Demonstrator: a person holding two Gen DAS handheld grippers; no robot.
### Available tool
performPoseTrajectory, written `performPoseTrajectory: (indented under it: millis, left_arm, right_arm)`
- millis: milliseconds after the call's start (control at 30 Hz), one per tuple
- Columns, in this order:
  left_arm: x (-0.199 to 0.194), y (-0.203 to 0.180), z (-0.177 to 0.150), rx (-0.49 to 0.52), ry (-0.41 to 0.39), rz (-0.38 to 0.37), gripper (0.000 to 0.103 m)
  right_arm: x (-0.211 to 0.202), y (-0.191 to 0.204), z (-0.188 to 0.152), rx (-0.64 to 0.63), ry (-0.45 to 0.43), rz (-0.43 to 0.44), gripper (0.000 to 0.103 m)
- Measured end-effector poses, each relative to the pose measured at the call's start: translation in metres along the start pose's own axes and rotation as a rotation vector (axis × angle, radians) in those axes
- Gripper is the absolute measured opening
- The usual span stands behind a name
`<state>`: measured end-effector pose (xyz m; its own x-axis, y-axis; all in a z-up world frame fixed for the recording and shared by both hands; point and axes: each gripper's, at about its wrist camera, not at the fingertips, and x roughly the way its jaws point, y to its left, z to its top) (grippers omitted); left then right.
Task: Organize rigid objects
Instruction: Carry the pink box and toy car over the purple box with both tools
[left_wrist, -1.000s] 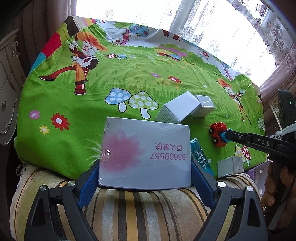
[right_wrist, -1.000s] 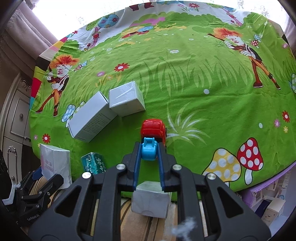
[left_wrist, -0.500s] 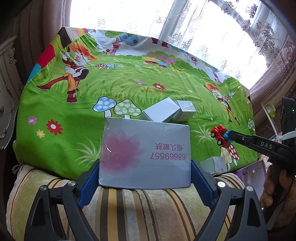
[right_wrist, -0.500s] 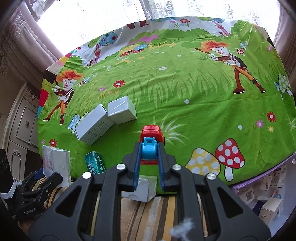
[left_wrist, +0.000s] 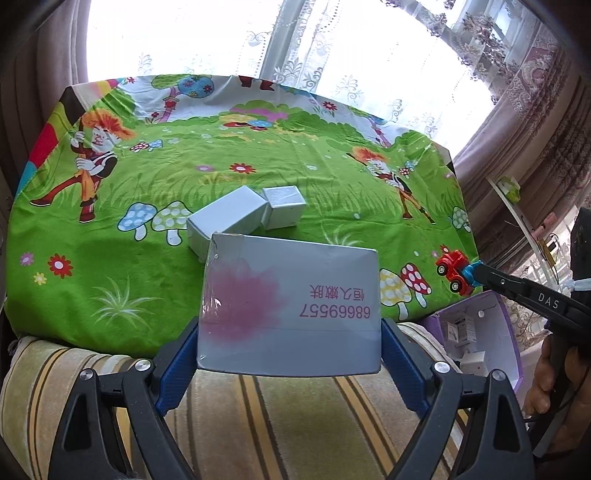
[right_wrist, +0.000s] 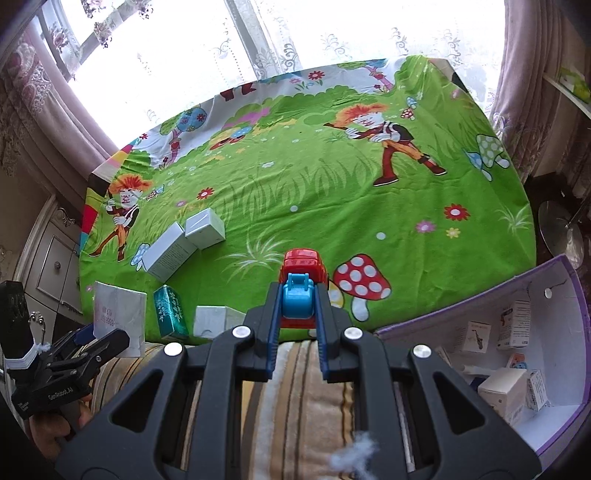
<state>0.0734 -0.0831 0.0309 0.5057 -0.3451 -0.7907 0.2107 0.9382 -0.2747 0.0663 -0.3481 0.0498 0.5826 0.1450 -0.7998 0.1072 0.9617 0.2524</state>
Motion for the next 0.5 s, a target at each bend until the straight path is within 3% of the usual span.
performPoseTrajectory:
  millis: [267,500]
  left_arm:
    - [0.007,-0.062,-0.006,0.117,0.026,-0.069,0.091]
    - [0.013,-0.108,-0.012,0.197,0.05,-0.117,0.091]
  right_arm:
    - [-0.044,-0.073,-0.035,0.071,-0.019,-0.094,0.02]
    - [-0.058,-0.127,-0.076,0.144,0.021,-0.157,0.02]
